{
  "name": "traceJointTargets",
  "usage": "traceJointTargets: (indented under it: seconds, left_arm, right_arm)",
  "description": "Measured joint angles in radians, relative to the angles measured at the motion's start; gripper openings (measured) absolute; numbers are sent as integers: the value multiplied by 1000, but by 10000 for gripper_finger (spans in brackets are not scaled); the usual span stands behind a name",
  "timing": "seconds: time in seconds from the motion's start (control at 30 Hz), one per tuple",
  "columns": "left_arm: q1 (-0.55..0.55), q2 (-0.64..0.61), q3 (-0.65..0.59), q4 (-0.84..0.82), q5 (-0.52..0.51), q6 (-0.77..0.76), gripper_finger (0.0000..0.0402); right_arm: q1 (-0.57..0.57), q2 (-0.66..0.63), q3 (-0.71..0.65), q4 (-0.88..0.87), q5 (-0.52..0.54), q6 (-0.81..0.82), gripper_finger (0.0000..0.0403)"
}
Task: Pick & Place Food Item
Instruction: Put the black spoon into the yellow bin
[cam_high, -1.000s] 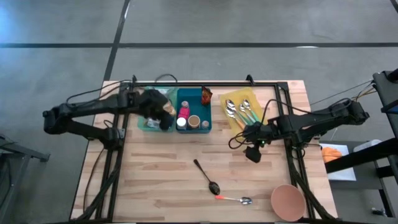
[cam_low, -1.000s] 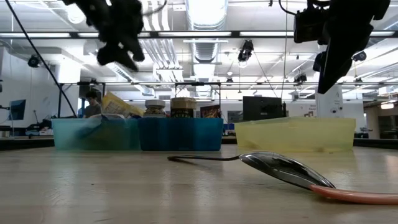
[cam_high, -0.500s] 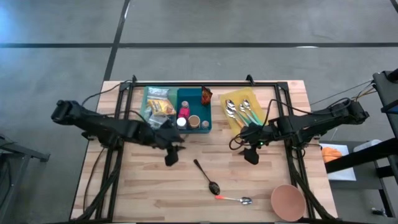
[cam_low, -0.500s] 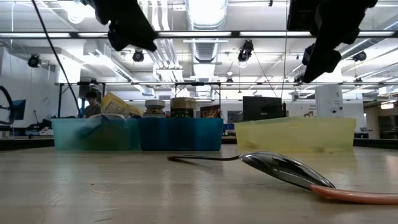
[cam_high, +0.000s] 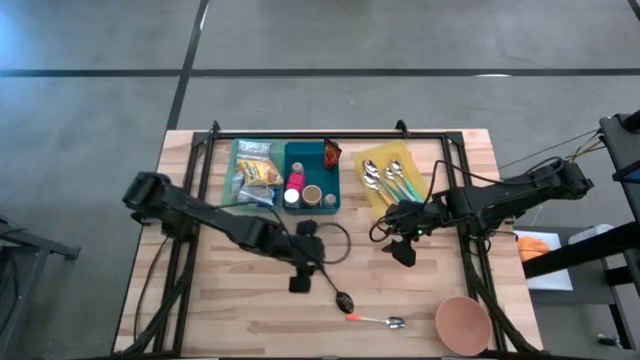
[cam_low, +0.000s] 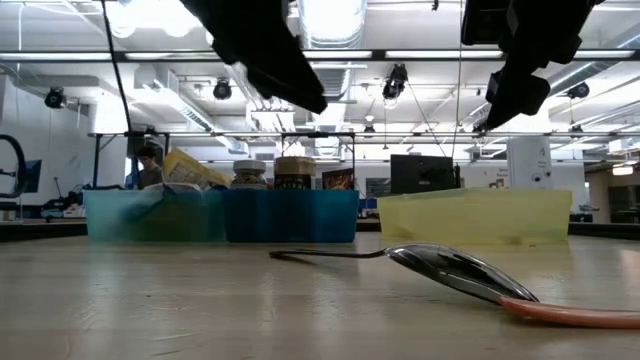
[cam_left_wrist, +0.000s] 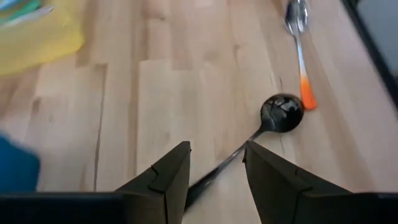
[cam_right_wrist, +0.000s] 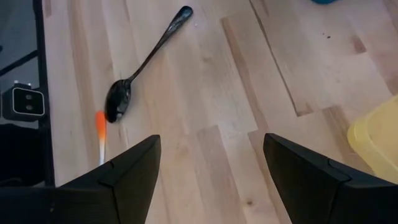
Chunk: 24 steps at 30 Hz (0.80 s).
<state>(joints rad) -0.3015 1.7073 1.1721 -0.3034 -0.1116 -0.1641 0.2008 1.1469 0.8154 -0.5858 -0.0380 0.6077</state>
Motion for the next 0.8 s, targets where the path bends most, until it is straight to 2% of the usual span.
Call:
traceJointTargets:
  seconds: [0.2,0.47,0.63,0.8]
  left_arm:
    - [-16,124,79,-7,0,199,158]
    - [-15,174,66,-53,5,365,158]
    - [-15,207,66,-31,53,400,168]
    - [-15,225,66,-31,60,401,208]
  right_arm:
    - [0,0,0,-1,-3,6,283]
    - [8,0,-2,-4,-16,17,283]
    - [11,0,-2,-3,-17,17,283]
    - [11,0,-2,-4,-17,17,283]
